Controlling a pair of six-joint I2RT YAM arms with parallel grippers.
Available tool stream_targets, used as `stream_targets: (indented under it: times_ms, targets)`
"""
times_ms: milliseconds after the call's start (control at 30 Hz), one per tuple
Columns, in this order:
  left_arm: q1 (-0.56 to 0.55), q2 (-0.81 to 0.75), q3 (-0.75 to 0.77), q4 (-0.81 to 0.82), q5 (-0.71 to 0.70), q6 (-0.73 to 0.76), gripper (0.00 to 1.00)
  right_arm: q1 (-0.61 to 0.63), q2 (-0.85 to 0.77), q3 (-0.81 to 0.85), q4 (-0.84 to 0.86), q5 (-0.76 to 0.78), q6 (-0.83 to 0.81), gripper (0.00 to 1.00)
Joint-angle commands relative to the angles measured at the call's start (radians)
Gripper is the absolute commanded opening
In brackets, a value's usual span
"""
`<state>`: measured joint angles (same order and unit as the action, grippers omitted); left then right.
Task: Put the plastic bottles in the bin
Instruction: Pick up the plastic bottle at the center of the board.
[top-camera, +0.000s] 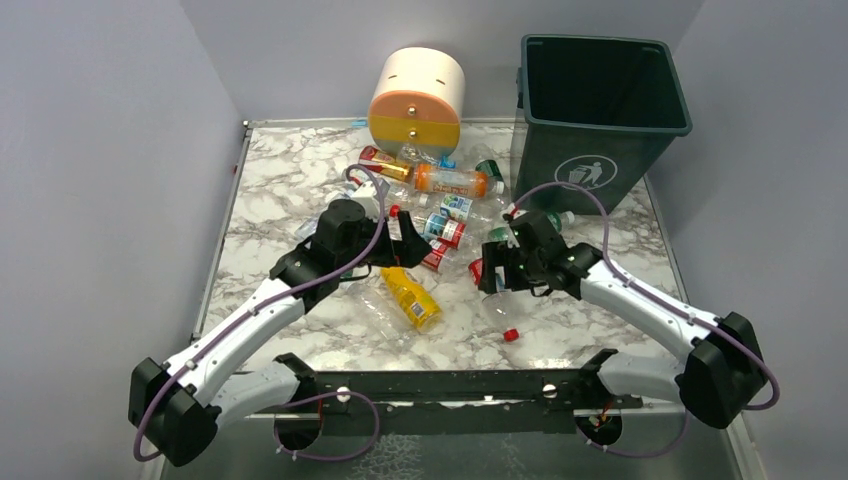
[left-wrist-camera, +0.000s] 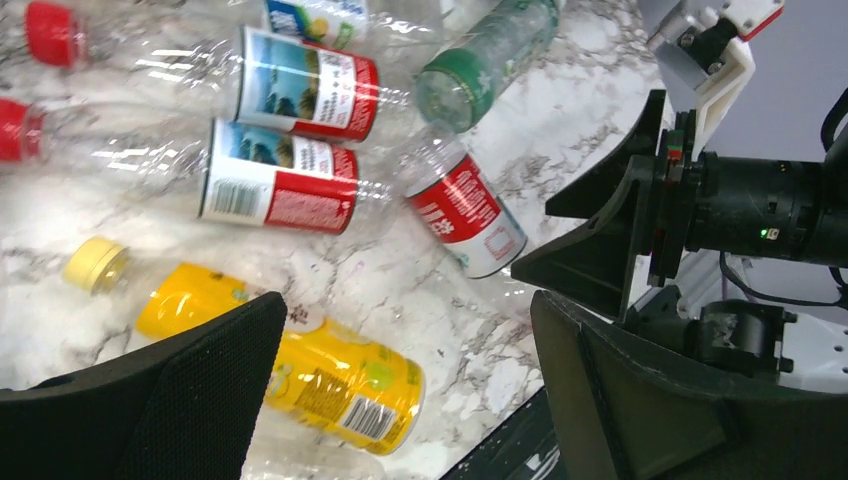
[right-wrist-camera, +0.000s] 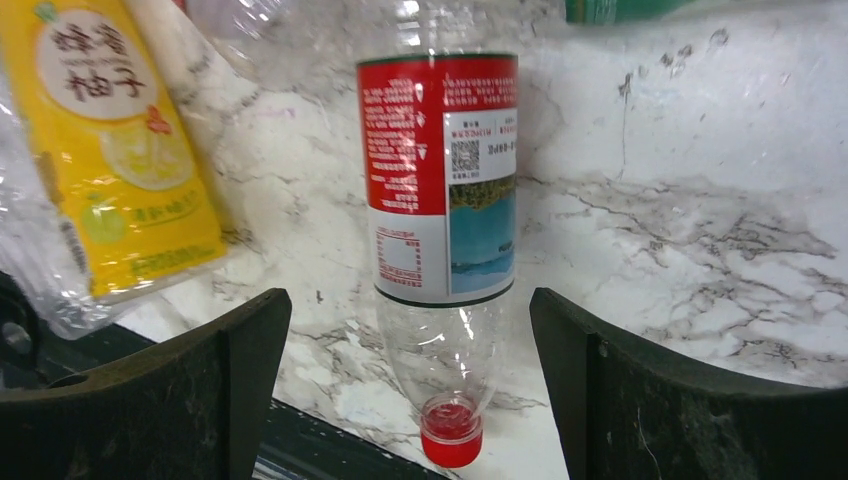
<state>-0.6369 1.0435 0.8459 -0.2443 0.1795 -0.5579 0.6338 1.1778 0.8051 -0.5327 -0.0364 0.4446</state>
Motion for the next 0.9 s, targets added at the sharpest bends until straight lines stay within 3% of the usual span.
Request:
stream_targets:
  times_ms: [0, 467, 767, 867]
  targets:
    - [-0.004, -0.053, -0.028, -0.080, -0.109, -0.025, 0.99, 0.013, 0.055, -0.035, 0.026, 0.017, 0.019, 0.93]
    - [-0.009, -0.031, -0.014, -0.092, -0.089, 0.026, 0.99, 0.022, 0.200, -0.021, 0.101, 0.046, -0.005, 0.88]
    - [-0.009, -0.028, -0.053, -0.085, -0.082, 0.009, 0.99, 0.035, 0.210, -0.031, 0.116, 0.043, 0.002, 0.69]
    - [-0.009, -0.025, -0.058, -0.082, -0.088, 0.009, 0.99, 0.035, 0.201, -0.024, 0.109, 0.041, 0.001, 0.57]
